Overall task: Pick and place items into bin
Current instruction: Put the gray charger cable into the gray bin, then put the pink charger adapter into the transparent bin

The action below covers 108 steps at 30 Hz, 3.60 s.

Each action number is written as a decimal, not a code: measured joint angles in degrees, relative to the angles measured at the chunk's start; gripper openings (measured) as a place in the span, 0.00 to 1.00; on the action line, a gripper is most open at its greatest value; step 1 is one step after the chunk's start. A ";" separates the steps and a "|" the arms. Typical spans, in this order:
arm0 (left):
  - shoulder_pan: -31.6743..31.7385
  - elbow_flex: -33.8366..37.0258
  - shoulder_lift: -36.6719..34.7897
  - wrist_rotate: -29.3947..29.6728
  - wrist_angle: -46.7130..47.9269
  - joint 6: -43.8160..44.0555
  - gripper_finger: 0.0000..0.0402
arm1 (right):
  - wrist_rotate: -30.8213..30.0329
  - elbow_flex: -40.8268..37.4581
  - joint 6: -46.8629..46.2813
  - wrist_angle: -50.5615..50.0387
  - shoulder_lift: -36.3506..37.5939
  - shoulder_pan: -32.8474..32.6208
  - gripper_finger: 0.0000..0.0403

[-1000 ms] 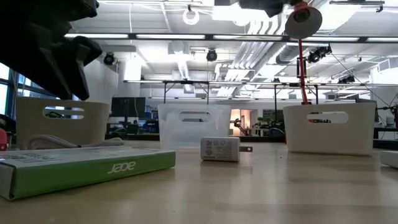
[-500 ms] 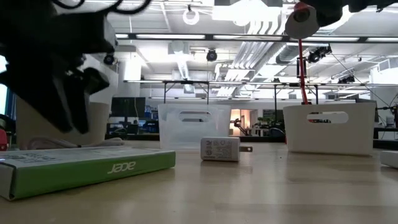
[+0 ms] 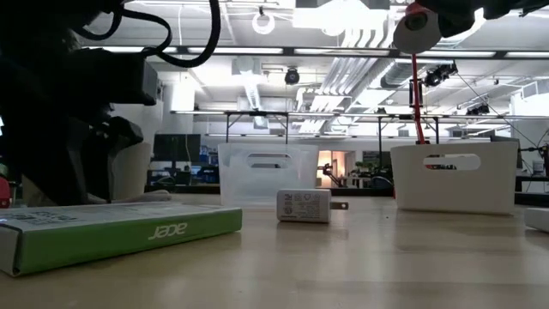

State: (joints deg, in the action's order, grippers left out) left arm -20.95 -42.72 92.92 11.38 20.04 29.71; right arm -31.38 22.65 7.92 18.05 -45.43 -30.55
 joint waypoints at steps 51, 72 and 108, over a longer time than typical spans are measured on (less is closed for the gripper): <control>-0.06 -27.35 -3.10 18.14 60.15 -6.43 0.01 | 0.07 0.09 -4.55 -4.19 -0.04 0.00 0.07; 0.00 -8.91 -15.07 19.74 60.25 -0.88 0.02 | 0.07 0.11 -4.70 -3.13 -0.04 0.04 0.05; 9.65 -14.26 -16.30 26.34 59.60 -12.00 0.48 | 5.57 0.11 -5.87 -2.37 -0.34 3.40 0.04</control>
State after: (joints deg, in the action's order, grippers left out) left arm -11.30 -56.98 76.62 37.72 79.64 17.71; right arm -25.80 22.76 2.06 15.68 -45.77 -27.15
